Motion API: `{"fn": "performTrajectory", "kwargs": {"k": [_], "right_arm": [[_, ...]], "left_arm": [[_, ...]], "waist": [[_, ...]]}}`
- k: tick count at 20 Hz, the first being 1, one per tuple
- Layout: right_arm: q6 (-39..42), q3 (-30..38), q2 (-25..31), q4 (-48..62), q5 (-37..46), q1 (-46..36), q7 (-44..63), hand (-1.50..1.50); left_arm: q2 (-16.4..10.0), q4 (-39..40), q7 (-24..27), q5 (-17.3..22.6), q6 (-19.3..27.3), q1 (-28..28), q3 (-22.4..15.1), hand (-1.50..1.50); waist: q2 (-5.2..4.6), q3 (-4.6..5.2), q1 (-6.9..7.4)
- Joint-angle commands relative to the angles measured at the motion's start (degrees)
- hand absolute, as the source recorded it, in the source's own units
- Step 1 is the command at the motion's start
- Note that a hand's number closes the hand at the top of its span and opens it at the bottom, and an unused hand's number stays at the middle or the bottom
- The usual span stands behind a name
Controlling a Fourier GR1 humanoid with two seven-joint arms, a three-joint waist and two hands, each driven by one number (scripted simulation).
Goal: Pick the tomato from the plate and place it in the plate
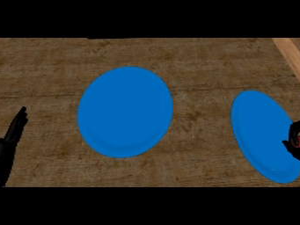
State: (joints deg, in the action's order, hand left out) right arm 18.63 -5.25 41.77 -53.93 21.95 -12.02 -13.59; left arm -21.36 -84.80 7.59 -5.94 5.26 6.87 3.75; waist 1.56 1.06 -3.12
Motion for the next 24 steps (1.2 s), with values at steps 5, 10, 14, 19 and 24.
{"fn": "performTrajectory", "kwargs": {"k": [5, 10, 14, 19, 24], "right_arm": [[-22.34, 2.9, -6.21, -8.9, 6.86, 5.74, 26.47, 1.5], [-32.66, 1.41, -9.31, -23.82, 13.65, 9.83, 37.76, 1.5], [-38.21, -1.13, -9.96, -37.02, 22.41, 10.57, 45.52, 1.5], [-36.3, -7.74, -12.11, -56.73, 31.67, 10.72, 53.96, 1.5], [-27.84, -19.36, -18.61, -72.61, 39.87, 8.01, 65.0, 1.5]], "left_arm": [[-0.36, -0.17, -0.7, 0.62, 0.26, 1.67, 1.44, 0.0], [-0.18, -1.29, 0.14, 0.13, 0.29, 4.47, 1.07, 0.0], [-0.52, -1.93, -0.72, -0.01, 0.76, 2.46, 1.54, 0.0], [-0.59, -3.05, -0.95, 0.28, -0.44, 2.98, 0.85, 0.0], [0.86, -1.96, -0.33, -0.51, -0.16, 0.72, -0.6, 0.0]], "waist": [[0.39, -0.34, -2.42], [0.47, -0.46, -1.9], [0.41, -0.48, -2.12], [0.14, -0.62, -0.56], [-0.55, -0.63, 1.09]]}}
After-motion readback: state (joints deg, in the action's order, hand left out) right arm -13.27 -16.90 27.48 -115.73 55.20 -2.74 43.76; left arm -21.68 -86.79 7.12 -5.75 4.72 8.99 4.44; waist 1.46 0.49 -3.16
